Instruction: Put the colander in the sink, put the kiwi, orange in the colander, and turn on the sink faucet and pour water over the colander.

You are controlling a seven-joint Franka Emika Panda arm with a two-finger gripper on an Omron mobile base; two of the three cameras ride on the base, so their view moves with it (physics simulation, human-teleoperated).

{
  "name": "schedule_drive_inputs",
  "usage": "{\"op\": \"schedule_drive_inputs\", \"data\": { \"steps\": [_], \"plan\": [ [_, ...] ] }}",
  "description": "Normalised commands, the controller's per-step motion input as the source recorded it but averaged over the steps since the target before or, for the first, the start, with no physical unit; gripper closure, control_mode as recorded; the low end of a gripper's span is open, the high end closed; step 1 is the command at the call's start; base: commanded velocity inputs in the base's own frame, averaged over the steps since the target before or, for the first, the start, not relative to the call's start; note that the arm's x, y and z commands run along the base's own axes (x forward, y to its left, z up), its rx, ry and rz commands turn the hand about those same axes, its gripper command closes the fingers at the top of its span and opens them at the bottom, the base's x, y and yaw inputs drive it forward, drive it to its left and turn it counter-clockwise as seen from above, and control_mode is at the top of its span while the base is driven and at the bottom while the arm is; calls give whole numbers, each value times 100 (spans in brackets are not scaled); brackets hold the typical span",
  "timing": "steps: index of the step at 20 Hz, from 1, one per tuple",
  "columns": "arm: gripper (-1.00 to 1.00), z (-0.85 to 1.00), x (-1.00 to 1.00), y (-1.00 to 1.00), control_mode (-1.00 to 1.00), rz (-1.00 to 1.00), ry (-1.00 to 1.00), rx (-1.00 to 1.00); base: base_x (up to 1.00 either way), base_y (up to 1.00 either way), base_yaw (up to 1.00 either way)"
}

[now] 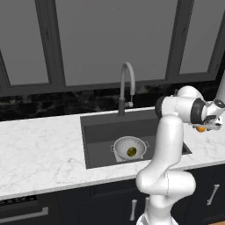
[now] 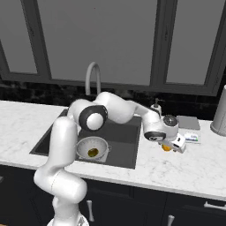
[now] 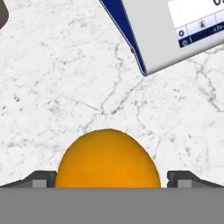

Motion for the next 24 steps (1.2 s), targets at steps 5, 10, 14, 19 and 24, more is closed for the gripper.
{"op": "schedule_drive_inputs", "data": {
  "steps": [5, 10, 14, 19, 24],
  "plan": [
    [100, -2, 17, 17, -100, 0, 1, -6, 0, 0, 0],
    [100, -3, -21, 28, -100, 0, 14, -3, 0, 0, 0],
    [100, 16, -51, 41, -100, -1, 9, 0, 0, 0, 0],
    [100, 75, -53, 83, -100, 0, -10, -2, 0, 0, 0],
    [100, 79, -40, 100, -100, 0, -16, -6, 0, 0, 0]
  ]
}}
